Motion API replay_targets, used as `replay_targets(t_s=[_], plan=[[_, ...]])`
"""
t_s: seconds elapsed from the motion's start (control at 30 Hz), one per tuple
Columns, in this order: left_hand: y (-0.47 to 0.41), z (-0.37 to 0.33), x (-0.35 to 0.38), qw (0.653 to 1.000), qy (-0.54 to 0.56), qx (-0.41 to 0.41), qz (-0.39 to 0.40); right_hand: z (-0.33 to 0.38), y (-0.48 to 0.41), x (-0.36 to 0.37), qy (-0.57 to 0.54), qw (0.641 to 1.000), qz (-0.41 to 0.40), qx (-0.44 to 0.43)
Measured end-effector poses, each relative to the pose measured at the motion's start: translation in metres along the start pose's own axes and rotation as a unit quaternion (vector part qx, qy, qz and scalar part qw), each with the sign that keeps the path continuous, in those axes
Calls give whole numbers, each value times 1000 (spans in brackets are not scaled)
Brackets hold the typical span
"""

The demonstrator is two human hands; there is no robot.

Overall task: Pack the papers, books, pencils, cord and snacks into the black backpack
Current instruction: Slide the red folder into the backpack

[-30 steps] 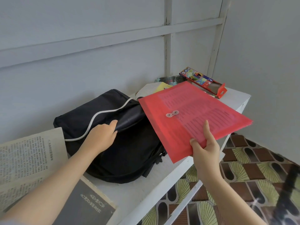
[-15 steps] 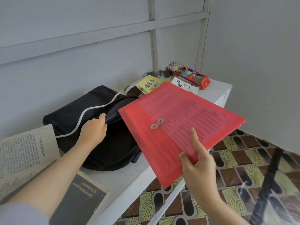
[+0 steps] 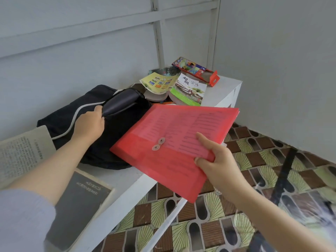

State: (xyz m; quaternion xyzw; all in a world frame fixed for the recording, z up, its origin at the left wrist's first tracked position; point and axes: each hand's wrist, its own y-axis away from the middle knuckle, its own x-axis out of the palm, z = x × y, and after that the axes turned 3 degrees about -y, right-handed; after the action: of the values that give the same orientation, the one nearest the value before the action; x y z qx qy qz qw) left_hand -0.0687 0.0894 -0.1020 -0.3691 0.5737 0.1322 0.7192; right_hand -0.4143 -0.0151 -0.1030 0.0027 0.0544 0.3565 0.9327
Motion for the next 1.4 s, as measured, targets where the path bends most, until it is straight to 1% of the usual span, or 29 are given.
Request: replay_targets(t_s=[0.13,0.3,0.5,0.73,0.87,1.0,1.3,1.4], plan=[[6,2,-1,1000,27,1,-15,1,-3,1,4,1000,23,10],[12,1,-5,999,47,-2,-26,-3,-14,14,-55,996,44,54],[14,1,-11,997,69,8,-34,-5,-34,53,-79,991,75,79],[15,4,-16,993,112,14,-20,3,-69,99,-74,986,116,91],[14,8,-21,992,119,34,-15,5,-88,123,-69,985,128,94],[12,11,-26,991,125,39,-15,4,-105,143,-93,978,142,120],[15,16,-29,989,137,50,-17,-4,-128,193,-144,970,133,143],[14,18,-29,989,142,39,-17,-5,-132,203,-139,971,134,142]])
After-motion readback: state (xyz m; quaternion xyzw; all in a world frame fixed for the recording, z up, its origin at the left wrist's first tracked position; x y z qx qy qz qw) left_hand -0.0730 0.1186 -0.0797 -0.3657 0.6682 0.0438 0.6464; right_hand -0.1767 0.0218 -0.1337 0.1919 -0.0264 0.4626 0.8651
